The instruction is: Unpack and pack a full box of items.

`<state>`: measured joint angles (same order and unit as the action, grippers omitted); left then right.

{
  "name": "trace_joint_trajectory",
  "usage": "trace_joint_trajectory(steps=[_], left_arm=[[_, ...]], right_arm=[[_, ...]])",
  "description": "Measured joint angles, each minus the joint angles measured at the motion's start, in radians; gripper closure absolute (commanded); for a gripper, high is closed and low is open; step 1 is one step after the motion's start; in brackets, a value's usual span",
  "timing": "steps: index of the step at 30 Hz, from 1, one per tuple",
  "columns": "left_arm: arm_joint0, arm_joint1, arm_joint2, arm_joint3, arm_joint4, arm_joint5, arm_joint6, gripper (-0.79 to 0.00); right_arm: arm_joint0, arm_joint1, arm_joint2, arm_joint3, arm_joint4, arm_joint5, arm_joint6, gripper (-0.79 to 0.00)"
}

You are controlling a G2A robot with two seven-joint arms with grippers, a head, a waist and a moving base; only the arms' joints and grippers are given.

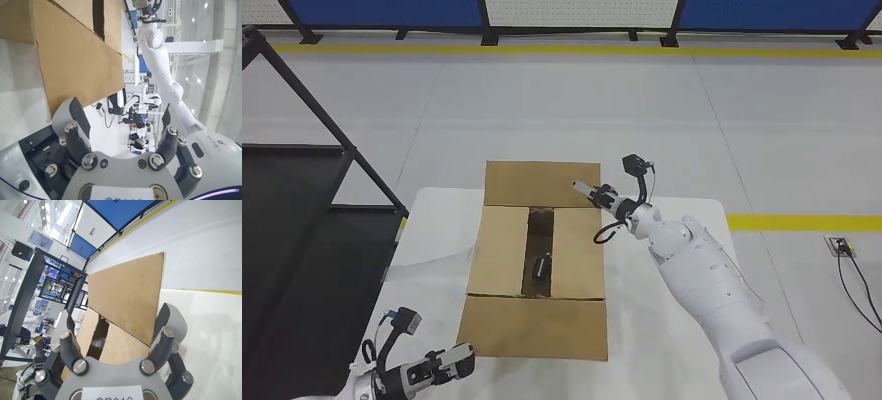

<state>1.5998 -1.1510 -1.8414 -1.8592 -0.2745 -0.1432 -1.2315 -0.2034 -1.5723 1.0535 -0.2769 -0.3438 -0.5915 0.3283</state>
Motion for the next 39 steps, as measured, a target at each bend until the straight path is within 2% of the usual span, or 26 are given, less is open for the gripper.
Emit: trace_joint_trajectory(steps=[8, 14, 18, 24, 28, 33, 39], left_arm=[[0.005, 0.012, -0.038, 0.004, -0.046, -0.011, 0.008, -0.785], [0.015, 0.032, -0.033, 0.007, -0.006, 0.004, -0.147, -0.785], [0.014, 0.039, -0.015, 0.008, 0.018, -0.011, -0.155, -0.785], [0.001, 0.036, 0.024, -0.001, 0.066, -0.037, 0.036, -0.785], [0.011, 0.03, 0.051, -0.052, 0.136, -0.071, 0.211, -0.785], [0.031, 0.026, 0.067, -0.118, 0.136, -0.094, 0.334, -0.785], [-0.008, 0.024, 0.08, -0.147, 0.134, -0.091, 0.457, -0.785]], right_arm=[[-0.006, 0.006, 0.002, -0.023, -0.016, -0.011, 0.003, -0.785], [-0.008, 0.011, 0.006, -0.04, -0.022, -0.025, -0.001, -0.785], [-0.009, 0.015, 0.008, -0.053, -0.03, -0.028, -0.005, -0.785], [-0.014, 0.021, 0.011, -0.077, -0.045, -0.029, -0.009, -0.785], [-0.02, 0.029, 0.02, -0.097, -0.047, -0.037, -0.011, -0.785], [-0.033, 0.039, 0.034, -0.139, -0.035, -0.05, 0.018, -0.785], [-0.045, 0.053, 0.054, -0.201, -0.015, -0.076, 0.069, -0.785]])
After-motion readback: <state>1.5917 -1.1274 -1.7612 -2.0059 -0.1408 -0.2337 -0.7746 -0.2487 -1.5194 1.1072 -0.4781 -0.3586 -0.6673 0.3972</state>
